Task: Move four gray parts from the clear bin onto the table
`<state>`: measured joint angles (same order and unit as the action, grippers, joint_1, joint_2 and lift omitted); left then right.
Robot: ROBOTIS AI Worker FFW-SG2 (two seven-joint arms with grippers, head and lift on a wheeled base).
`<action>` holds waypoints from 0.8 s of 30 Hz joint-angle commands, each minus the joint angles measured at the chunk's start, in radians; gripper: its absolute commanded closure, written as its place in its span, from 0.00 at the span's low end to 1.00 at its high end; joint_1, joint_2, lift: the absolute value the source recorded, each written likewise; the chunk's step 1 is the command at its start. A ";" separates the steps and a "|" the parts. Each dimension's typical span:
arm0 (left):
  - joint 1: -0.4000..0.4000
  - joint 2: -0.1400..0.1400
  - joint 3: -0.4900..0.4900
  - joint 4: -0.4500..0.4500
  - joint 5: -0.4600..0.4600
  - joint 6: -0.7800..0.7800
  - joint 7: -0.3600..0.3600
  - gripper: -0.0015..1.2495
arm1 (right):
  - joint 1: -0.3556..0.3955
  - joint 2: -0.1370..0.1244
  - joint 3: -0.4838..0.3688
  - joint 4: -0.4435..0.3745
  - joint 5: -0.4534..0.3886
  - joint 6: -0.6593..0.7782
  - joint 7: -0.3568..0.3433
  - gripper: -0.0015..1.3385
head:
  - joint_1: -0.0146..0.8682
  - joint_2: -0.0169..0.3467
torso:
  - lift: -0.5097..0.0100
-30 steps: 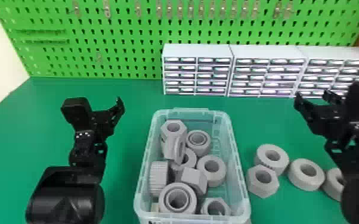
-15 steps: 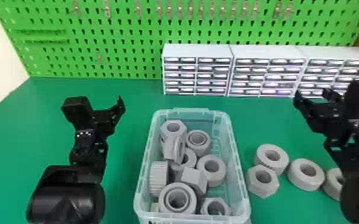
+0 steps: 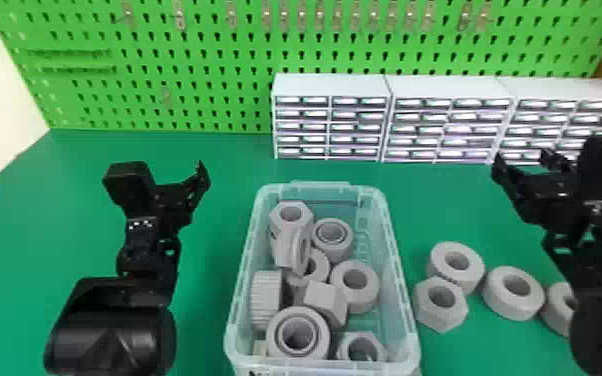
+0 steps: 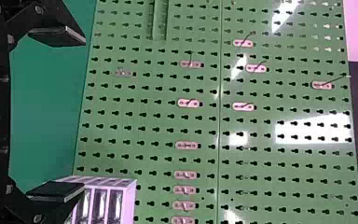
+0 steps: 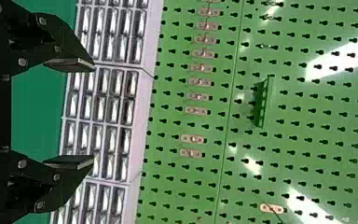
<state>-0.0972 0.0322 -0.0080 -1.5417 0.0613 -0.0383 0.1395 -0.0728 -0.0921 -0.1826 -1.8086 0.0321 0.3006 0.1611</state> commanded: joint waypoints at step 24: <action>0.004 0.000 -0.010 0.000 0.000 0.001 0.000 0.15 | 0.002 0.002 -0.006 0.002 0.005 0.006 0.000 0.41 | 0.80 0.24 | 0.88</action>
<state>-0.0935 0.0322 -0.0167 -1.5417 0.0613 -0.0368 0.1395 -0.0706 -0.0905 -0.1874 -1.8070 0.0382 0.3067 0.1611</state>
